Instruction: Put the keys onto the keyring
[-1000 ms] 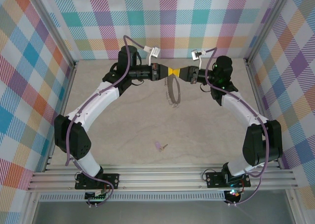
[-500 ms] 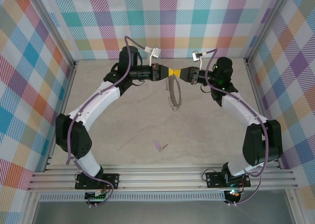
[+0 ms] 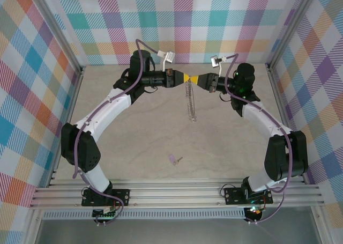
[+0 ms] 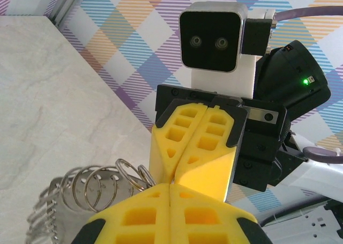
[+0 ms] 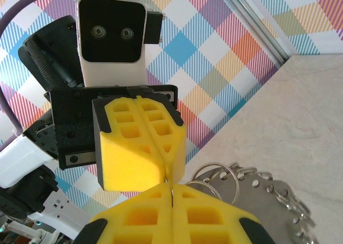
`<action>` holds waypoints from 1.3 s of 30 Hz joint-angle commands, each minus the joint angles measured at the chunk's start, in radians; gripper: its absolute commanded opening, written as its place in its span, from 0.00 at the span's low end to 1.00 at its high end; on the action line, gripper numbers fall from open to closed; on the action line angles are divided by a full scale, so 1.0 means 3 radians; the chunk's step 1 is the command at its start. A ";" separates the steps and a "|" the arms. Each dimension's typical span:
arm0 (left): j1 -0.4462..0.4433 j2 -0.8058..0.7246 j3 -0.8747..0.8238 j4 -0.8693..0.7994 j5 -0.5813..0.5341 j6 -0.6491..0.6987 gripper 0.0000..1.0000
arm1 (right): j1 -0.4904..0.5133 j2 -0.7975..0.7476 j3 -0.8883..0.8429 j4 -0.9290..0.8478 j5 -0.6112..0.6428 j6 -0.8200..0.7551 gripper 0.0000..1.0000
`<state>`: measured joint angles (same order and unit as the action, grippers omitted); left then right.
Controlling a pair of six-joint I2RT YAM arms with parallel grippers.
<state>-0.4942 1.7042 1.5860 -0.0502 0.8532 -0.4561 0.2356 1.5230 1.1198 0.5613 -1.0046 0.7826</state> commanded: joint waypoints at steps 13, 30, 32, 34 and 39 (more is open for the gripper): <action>-0.0035 0.0102 0.0098 0.0278 0.0577 -0.0183 0.24 | -0.0020 -0.0053 0.0026 0.0200 0.0014 0.0052 0.00; -0.0037 0.0141 0.0109 0.0374 0.0540 -0.0240 0.04 | -0.0018 -0.0054 0.0015 0.0161 -0.0005 0.0033 0.00; -0.0040 0.0157 0.0121 0.0361 0.0522 -0.0239 0.00 | -0.0021 -0.0060 0.0019 0.0151 -0.0013 0.0046 0.00; -0.0040 0.0159 0.0123 0.0327 0.0454 -0.0219 0.00 | -0.0018 -0.0069 0.0035 0.0097 -0.0003 0.0050 0.02; -0.0030 0.0075 0.0080 0.0171 0.0210 -0.0024 0.00 | -0.0018 -0.0226 0.0015 -0.0199 0.0166 0.0008 0.54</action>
<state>-0.4946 1.7470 1.5867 -0.0017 0.9321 -0.5106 0.2302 1.5074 1.1198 0.5404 -0.9909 0.8017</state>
